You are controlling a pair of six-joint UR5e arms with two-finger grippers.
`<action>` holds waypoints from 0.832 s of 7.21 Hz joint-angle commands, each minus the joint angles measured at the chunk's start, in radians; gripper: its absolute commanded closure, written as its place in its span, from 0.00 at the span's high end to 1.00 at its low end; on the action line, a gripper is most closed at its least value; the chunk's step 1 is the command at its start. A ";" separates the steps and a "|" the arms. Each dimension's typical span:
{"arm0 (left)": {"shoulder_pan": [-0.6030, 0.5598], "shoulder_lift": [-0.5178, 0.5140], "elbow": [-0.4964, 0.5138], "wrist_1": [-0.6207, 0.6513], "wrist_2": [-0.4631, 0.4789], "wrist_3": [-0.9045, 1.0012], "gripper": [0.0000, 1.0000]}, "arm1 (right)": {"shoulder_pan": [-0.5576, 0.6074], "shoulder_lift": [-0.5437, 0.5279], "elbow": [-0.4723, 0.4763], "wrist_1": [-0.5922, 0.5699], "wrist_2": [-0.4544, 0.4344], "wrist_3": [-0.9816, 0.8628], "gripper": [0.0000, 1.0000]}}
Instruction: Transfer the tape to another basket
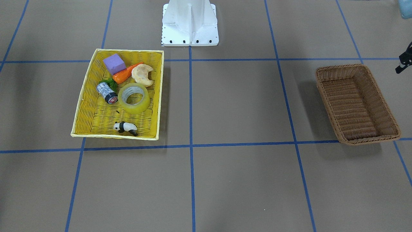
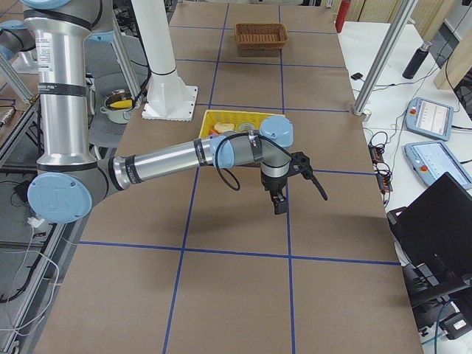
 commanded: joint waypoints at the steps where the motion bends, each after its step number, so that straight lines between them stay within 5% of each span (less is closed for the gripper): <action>1: 0.000 0.031 -0.017 -0.044 0.007 0.011 0.98 | -0.001 0.000 0.000 0.000 0.002 0.000 1.00; 6: -0.003 0.033 -0.025 -0.046 -0.002 0.011 0.98 | -0.004 0.000 0.000 0.000 0.026 0.000 1.00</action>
